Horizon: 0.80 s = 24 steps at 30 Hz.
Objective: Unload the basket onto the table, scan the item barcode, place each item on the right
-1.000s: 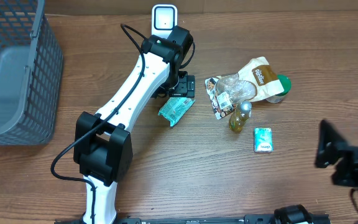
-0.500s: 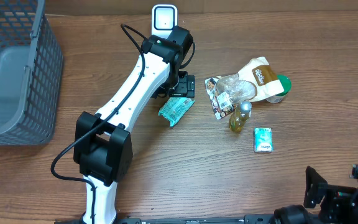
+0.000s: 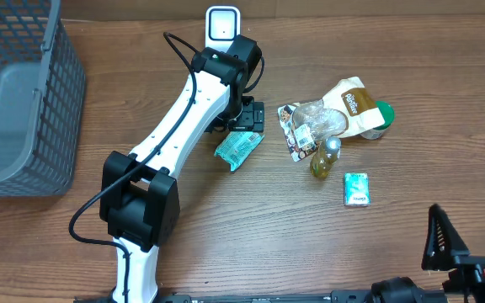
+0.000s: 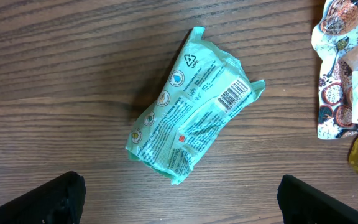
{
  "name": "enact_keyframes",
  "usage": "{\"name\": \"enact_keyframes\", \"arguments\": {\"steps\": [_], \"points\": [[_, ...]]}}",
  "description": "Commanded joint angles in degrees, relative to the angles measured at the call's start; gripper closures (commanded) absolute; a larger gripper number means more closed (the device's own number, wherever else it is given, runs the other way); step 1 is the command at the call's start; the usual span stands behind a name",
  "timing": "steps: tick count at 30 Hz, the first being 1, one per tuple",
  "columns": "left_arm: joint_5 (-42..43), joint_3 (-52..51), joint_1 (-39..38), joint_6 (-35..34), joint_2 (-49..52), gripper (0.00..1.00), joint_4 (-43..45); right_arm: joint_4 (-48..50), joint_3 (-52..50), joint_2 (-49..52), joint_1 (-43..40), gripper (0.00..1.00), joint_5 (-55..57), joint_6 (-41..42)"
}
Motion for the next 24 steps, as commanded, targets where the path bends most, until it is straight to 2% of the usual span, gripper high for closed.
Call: {"name": "enact_keyframes", "arguments": {"steps": [1, 18, 24], "points": [[-1.03, 1.05, 0.22, 0.7, -1.05, 0.01, 0.02, 7.15, -5.68, -3.45, -0.26, 0.0, -4.74, -0.28], [-1.03, 1.05, 0.22, 0.68, -1.05, 0.0, 0.02, 66.23, -50.38, -18.95, -1.29, 0.0, -20.9, -0.22], [-1.01, 1.05, 0.22, 0.7, -1.05, 0.0, 0.02, 78.05, -63.47, -22.21, -1.27, 0.0, -20.87, -0.22]]}}
